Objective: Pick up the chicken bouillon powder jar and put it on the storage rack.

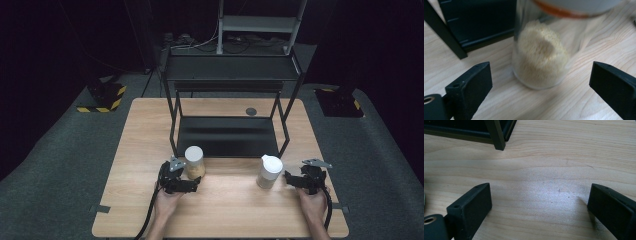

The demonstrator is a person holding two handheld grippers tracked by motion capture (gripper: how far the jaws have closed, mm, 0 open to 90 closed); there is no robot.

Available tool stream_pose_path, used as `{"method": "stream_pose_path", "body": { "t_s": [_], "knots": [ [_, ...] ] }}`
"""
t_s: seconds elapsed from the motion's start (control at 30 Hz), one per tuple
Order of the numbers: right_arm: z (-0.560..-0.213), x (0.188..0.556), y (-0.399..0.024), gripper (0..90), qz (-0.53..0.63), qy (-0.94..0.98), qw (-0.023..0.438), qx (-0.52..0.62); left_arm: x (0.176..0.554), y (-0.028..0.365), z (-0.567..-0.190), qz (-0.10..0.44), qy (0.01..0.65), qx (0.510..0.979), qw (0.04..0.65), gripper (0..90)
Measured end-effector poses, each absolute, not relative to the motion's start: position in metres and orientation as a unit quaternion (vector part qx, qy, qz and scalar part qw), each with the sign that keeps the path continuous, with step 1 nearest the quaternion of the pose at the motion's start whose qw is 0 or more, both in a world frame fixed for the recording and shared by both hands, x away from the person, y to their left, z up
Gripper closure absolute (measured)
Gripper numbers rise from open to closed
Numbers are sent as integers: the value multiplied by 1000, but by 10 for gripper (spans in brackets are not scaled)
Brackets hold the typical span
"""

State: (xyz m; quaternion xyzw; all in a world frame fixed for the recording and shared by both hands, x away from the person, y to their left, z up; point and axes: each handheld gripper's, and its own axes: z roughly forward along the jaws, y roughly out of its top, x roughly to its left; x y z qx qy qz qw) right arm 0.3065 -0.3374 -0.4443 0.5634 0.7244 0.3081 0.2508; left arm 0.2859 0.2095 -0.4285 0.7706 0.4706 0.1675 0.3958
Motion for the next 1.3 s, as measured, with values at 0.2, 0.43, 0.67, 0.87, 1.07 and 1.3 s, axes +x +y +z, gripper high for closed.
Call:
{"method": "stream_pose_path", "body": {
  "t_s": [0.2, 0.43, 0.67, 0.87, 1.07, 1.3],
  "knots": [
    [-444, 306, -337, 44, 308, 724, 251, 563, 293, 204, -425, 165, 467, 770, 402, 86],
    [-444, 306, -337, 44, 308, 724, 251, 563, 300, 196, -421, 172, 465, 771, 401, 125],
    [-444, 306, -337, 44, 308, 724, 251, 563, 301, 187, -421, 191, 470, 761, 404, 164],
    [-444, 306, -337, 44, 308, 724, 251, 563, 302, 182, -422, 200, 474, 756, 406, 200],
    [-444, 306, -337, 44, 308, 724, 251, 563, 304, 176, -423, 207, 473, 758, 399, 233],
    [-444, 306, -337, 44, 308, 724, 251, 563, 304, 172, -424, 214, 475, 756, 396, 292]
  ]
}}
